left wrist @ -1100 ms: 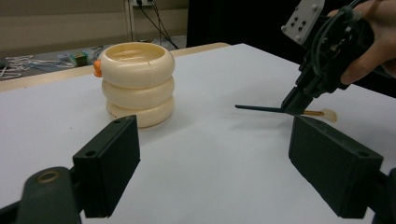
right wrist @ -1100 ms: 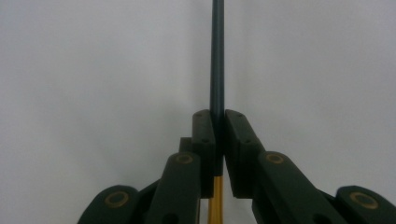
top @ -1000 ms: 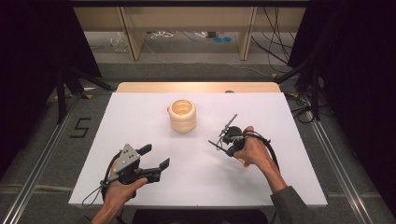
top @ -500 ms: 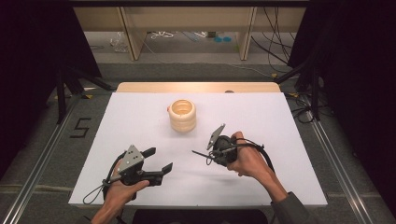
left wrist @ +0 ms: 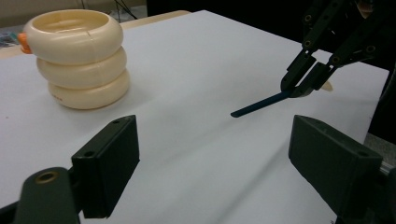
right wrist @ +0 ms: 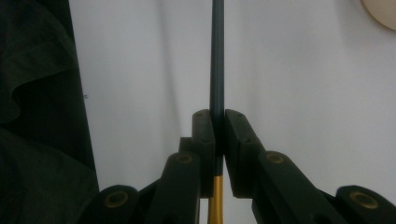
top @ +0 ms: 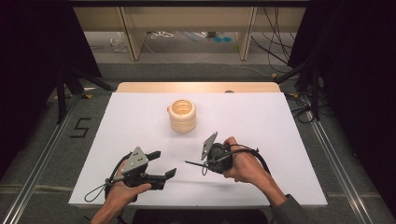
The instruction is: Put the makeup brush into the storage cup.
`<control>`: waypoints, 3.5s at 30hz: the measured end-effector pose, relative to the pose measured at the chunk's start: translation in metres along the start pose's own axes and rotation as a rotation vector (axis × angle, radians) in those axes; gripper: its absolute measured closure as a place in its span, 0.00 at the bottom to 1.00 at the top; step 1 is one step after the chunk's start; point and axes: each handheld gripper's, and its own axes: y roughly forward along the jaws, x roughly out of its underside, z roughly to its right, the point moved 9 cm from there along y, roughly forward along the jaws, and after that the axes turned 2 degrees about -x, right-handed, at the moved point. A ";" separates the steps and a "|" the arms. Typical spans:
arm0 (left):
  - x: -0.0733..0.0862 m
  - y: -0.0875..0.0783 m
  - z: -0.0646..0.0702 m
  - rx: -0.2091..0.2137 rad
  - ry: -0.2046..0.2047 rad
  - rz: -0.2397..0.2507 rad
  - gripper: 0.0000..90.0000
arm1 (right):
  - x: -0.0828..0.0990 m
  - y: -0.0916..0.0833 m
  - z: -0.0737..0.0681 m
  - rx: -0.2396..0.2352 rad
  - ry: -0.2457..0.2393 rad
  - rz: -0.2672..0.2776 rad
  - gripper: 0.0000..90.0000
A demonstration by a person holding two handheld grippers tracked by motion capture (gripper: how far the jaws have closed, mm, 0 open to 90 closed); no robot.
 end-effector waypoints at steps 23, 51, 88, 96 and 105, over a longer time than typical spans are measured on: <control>0.014 0.014 0.024 0.120 0.074 -0.190 0.18 | -0.018 0.011 -0.026 -0.046 -0.125 -0.016 0.93; 0.034 0.025 0.044 0.255 0.135 -0.444 0.33 | -0.027 0.022 -0.041 -0.080 -0.278 -0.009 0.93; 0.038 0.030 0.053 0.335 0.157 -0.470 0.80 | -0.035 0.026 -0.048 -0.090 -0.363 0.013 0.93; 0.038 0.030 0.053 0.342 0.149 -0.472 0.83 | -0.035 0.025 -0.050 -0.091 -0.337 0.006 0.93; 0.039 0.030 0.053 0.353 0.147 -0.476 0.87 | -0.032 0.024 -0.056 -0.104 -0.291 -0.019 0.93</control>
